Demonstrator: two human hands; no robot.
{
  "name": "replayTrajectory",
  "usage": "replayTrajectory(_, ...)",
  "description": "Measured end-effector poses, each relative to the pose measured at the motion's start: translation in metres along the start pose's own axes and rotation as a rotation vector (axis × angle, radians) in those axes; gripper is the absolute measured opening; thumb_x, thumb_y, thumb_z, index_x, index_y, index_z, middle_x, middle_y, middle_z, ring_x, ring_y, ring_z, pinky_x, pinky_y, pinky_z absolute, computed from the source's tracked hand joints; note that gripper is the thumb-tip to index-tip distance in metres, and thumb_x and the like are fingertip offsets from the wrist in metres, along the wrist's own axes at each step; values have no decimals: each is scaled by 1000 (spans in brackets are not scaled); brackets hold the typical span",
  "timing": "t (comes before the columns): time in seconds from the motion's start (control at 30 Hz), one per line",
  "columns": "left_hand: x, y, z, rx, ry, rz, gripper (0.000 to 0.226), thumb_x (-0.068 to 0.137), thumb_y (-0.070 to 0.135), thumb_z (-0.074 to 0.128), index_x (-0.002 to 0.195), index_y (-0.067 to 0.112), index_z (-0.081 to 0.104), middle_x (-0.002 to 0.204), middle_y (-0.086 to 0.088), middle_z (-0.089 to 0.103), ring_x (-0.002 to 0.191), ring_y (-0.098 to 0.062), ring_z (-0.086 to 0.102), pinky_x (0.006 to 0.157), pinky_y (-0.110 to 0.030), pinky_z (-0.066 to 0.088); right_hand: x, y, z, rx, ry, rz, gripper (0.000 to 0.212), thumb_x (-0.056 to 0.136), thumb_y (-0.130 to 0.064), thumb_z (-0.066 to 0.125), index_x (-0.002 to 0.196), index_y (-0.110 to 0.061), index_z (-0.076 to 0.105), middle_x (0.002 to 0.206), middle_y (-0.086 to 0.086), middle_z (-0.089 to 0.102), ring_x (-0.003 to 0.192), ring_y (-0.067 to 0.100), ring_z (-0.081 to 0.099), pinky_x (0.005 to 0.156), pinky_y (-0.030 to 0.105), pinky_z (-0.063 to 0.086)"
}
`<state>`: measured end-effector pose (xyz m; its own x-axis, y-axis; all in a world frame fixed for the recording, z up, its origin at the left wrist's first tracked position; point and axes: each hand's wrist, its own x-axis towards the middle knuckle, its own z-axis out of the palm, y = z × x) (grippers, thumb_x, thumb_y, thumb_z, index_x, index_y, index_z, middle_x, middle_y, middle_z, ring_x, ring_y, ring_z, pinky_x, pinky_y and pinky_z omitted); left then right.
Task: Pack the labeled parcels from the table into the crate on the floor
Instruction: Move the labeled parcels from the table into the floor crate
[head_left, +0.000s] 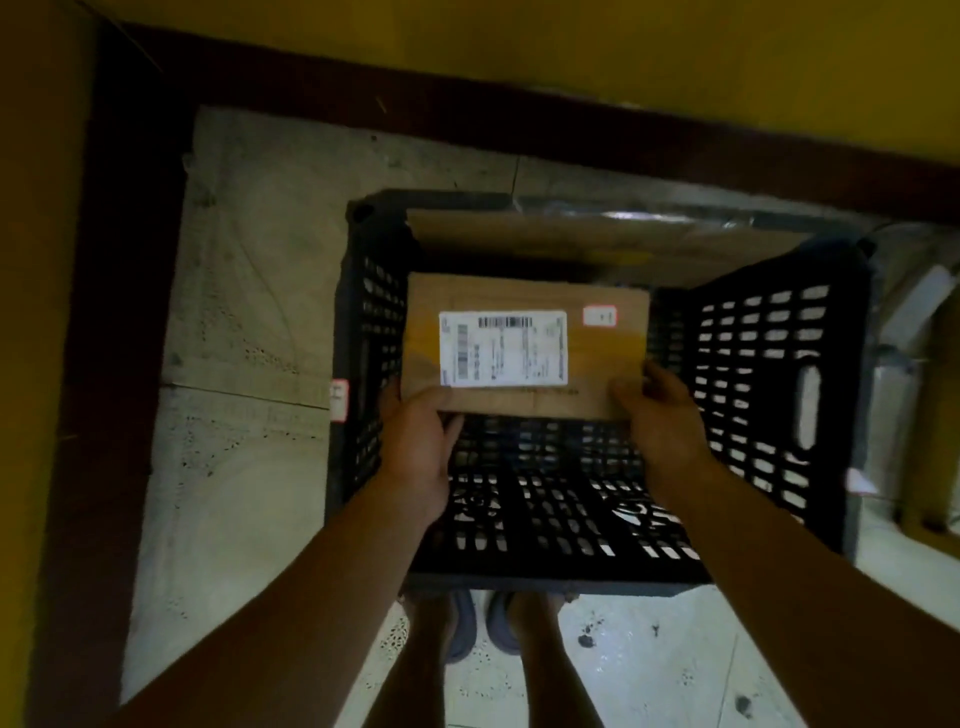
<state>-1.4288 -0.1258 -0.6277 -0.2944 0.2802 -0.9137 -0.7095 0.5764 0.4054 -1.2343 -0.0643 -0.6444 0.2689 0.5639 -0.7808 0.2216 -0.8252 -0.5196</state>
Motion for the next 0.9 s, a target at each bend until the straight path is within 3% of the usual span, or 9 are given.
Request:
replayTrajectory(0.17,51,-3,7,-70,59,-23,40,93,1,48,128,17,62,120,-4,70,110,-18,65,91,-29,53,43,8,38,-3,-26,-28,40,96,-18,59,136,-21,53,123,3,59,116,27,58,101,48,48)
replayTrajectory(0.3,68,-5,14,-130,48,-66,38,94,1,44,121,17,66,117,-8,71,107,-23,67,91,-34,56,68,5,57,-16,-4,-26,42,97,-17,56,138,-26,52,129,3,60,114,26,58,99,47,49)
replayTrajectory(0.4,77,1,22,-178,45,-69,39,93,0,44,123,13,65,117,-10,71,106,-24,68,91,-34,56,78,10,58,-61,-10,-13,44,94,-12,58,134,-27,55,115,-1,60,107,24,58,94,41,50)
replayTrajectory(0.5,77,1,23,-245,0,-76,38,94,-1,44,122,14,65,112,-9,73,98,-20,71,78,-29,59,77,11,58,-124,-12,-37,42,93,-13,58,132,-27,55,110,-2,58,101,23,57,88,39,50)
replayTrajectory(0.6,71,-2,21,-202,-24,-110,35,96,3,45,123,16,63,116,-7,69,106,-20,65,96,-31,50,71,5,53,-193,-31,-37,38,94,-17,58,131,-26,56,123,5,62,108,28,59,96,45,50)
replayTrajectory(0.73,38,5,14,-50,-58,-165,26,96,16,50,117,20,64,110,-2,68,104,-15,62,96,-31,44,42,-11,29,-206,-36,-20,42,94,-21,59,135,-19,55,133,7,59,113,26,58,101,41,47)
replayTrajectory(0.8,11,12,10,-27,-91,-173,33,96,19,52,129,18,58,119,-3,66,108,-15,61,95,-32,45,16,-24,11,-205,-55,-4,44,92,-21,61,136,-20,55,132,6,60,116,27,58,102,42,47)
replayTrajectory(0.83,-4,18,10,-22,-111,-167,37,98,21,51,135,17,54,123,-4,64,110,-15,60,93,-31,46,1,-32,2,-206,-67,-6,38,92,-21,62,130,-22,60,127,5,62,110,25,60,97,39,49)
replayTrajectory(0.9,-37,32,11,-5,-147,-144,39,99,23,50,138,16,51,121,-2,66,109,-14,61,87,-29,48,-32,-49,-15,-192,-92,5,14,93,-20,60,100,-27,69,104,3,67,88,17,62,78,30,50)
